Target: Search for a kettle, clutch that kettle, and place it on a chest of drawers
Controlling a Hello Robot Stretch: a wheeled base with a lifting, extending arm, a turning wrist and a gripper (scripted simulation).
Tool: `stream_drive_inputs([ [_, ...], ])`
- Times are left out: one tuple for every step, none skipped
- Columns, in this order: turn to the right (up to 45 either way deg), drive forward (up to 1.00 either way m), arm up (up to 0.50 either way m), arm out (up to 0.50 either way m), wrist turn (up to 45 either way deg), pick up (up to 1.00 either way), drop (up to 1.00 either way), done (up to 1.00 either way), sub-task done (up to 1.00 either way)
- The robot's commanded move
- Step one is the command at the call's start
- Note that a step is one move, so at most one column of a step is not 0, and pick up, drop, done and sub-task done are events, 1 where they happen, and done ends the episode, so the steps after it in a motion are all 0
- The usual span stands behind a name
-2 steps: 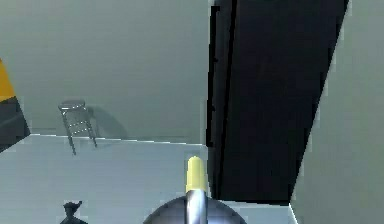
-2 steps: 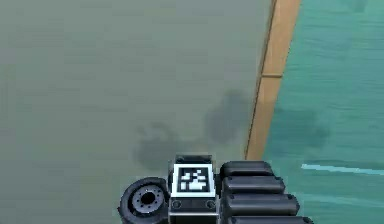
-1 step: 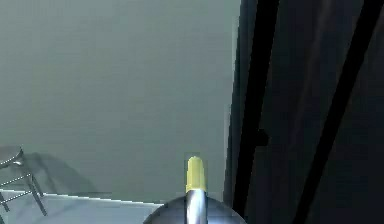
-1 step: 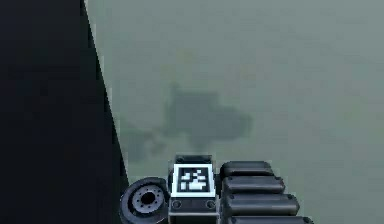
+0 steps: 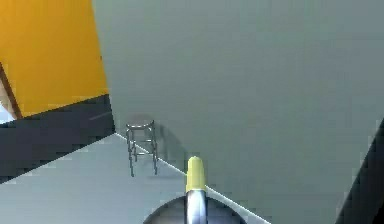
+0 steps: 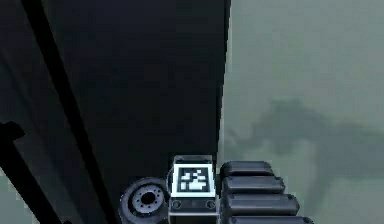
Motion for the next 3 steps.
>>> stream_drive_inputs([
  [0.0, 0.40, 0.00, 0.00, 0.0, 0.00, 0.00, 0.00, 0.00],
  [-45.0, 0.00, 0.00, 0.00, 0.0, 0.00, 0.00, 0.00, 0.00],
  [-6.0, 0.00, 0.00, 0.00, 0.0, 0.00, 0.00, 0.00, 0.00],
])
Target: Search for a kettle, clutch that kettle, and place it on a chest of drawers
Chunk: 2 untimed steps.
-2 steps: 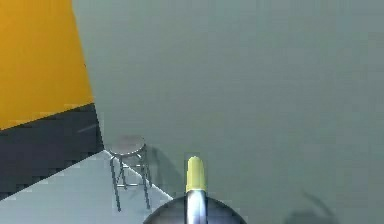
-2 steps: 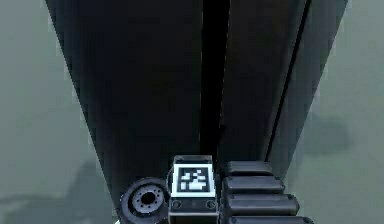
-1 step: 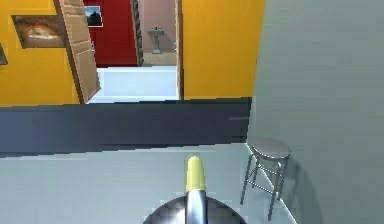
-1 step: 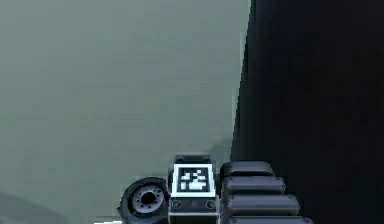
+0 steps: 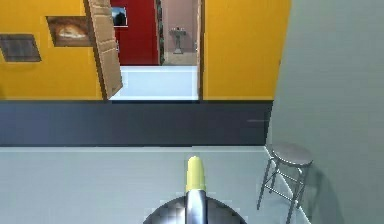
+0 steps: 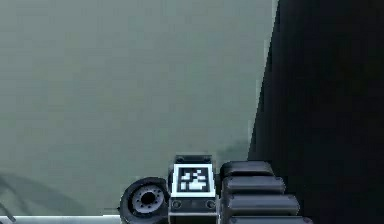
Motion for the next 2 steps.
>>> stream_drive_inputs([
  [0.0, 0.90, 0.00, 0.00, 0.0, 0.00, 0.00, 0.00, 0.00],
  [-9.0, 0.00, 0.00, 0.00, 0.0, 0.00, 0.00, 0.00, 0.00],
])
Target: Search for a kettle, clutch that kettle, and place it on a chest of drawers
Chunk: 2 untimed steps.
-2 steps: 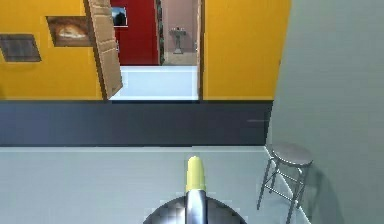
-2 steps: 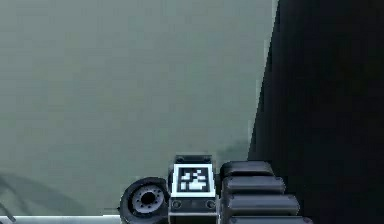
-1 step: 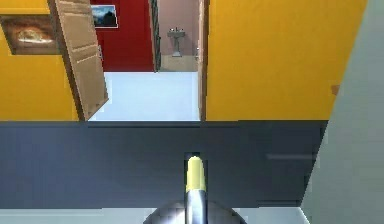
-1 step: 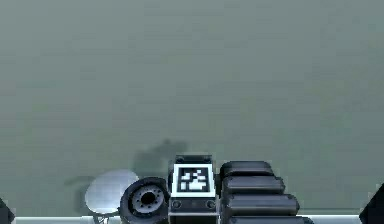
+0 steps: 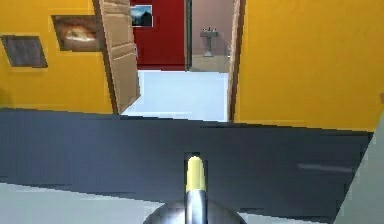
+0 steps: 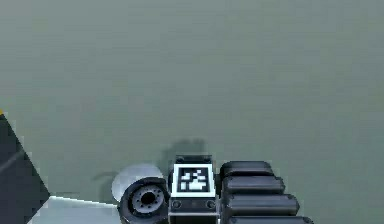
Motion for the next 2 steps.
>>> stream_drive_inputs([
  [-3.0, 0.00, 0.00, 0.00, 0.0, 0.00, 0.00, 0.00, 0.00],
  [45.0, 0.00, 0.00, 0.00, 0.0, 0.00, 0.00, 0.00, 0.00],
])
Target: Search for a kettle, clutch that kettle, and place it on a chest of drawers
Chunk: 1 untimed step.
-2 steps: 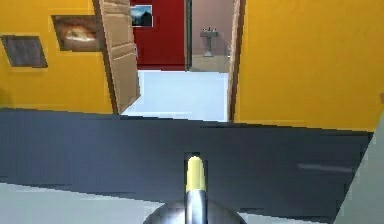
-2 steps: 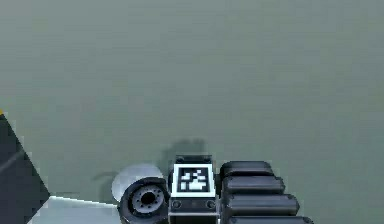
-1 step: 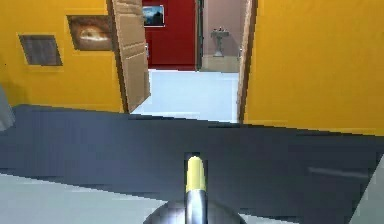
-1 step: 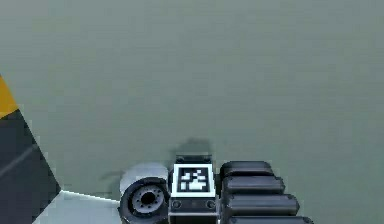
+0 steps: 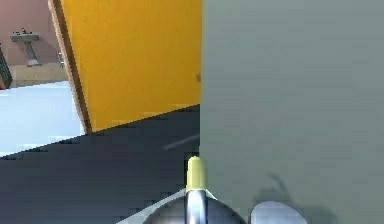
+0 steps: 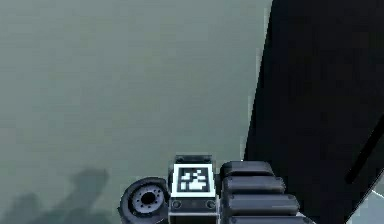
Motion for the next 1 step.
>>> stream_drive_inputs([
  [9.0, 0.00, 0.00, 0.00, 0.0, 0.00, 0.00, 0.00, 0.00],
])
